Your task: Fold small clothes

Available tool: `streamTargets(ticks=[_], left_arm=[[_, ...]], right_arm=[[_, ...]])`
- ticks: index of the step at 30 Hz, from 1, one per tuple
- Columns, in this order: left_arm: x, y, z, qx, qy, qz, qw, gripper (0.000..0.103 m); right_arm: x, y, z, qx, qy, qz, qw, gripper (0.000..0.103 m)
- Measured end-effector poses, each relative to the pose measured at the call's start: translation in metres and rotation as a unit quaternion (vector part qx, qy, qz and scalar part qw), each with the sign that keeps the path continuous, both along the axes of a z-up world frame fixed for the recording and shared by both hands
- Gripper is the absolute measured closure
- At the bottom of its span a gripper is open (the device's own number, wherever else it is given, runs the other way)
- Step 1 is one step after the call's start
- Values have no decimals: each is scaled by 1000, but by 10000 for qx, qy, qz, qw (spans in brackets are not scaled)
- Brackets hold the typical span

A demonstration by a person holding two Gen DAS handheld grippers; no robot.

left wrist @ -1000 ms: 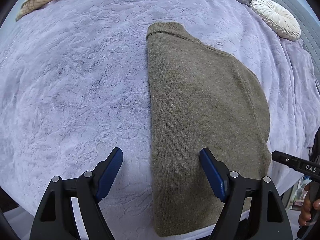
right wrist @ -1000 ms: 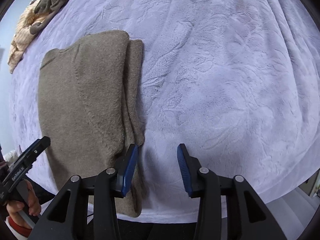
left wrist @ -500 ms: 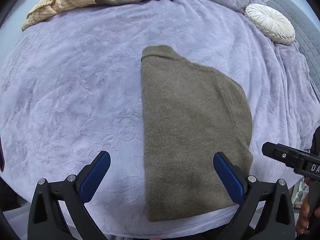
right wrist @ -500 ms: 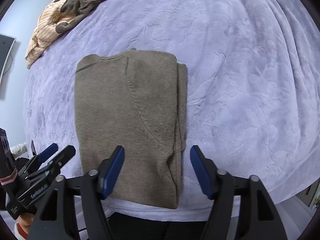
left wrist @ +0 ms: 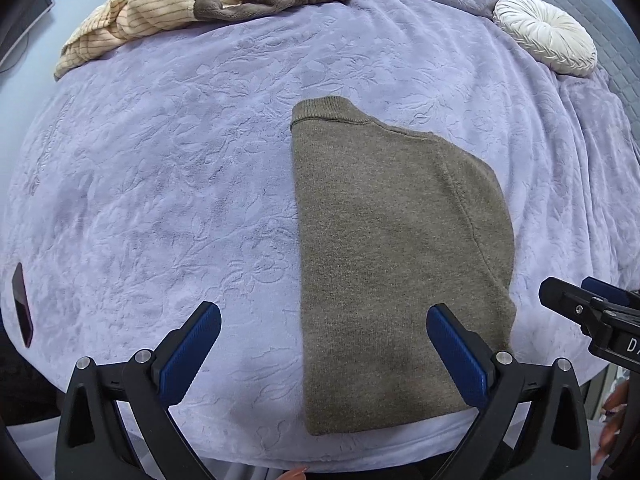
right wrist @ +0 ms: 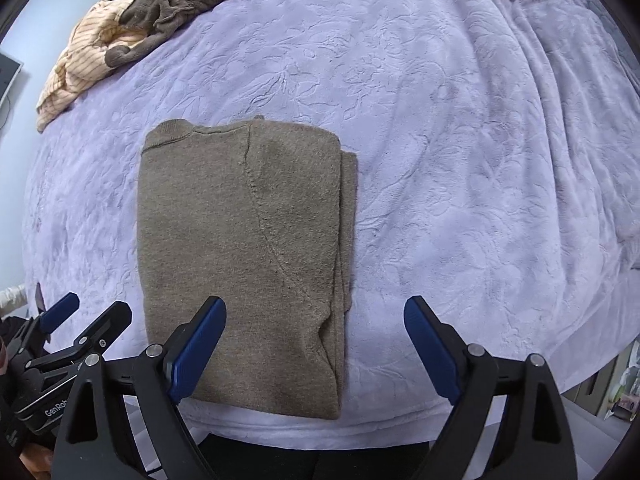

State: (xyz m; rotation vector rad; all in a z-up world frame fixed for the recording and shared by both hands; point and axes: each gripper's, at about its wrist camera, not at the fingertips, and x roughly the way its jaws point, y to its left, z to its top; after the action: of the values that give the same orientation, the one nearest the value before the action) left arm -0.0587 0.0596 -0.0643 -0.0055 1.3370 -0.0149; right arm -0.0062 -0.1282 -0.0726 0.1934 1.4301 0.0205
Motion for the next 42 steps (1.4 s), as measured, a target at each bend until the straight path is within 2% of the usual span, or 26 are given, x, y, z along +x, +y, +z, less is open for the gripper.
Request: streamTargets(ticks=[13, 42], left_arm=[[0, -5, 11, 135, -111, 39, 9998, 0], [-10, -14, 17, 196, -166, 39, 9997, 0]], right_arm=[[-6, 9, 10, -454, -65, 168, 9988, 11], [-11, 8, 14, -536, -119, 189, 9983, 11]])
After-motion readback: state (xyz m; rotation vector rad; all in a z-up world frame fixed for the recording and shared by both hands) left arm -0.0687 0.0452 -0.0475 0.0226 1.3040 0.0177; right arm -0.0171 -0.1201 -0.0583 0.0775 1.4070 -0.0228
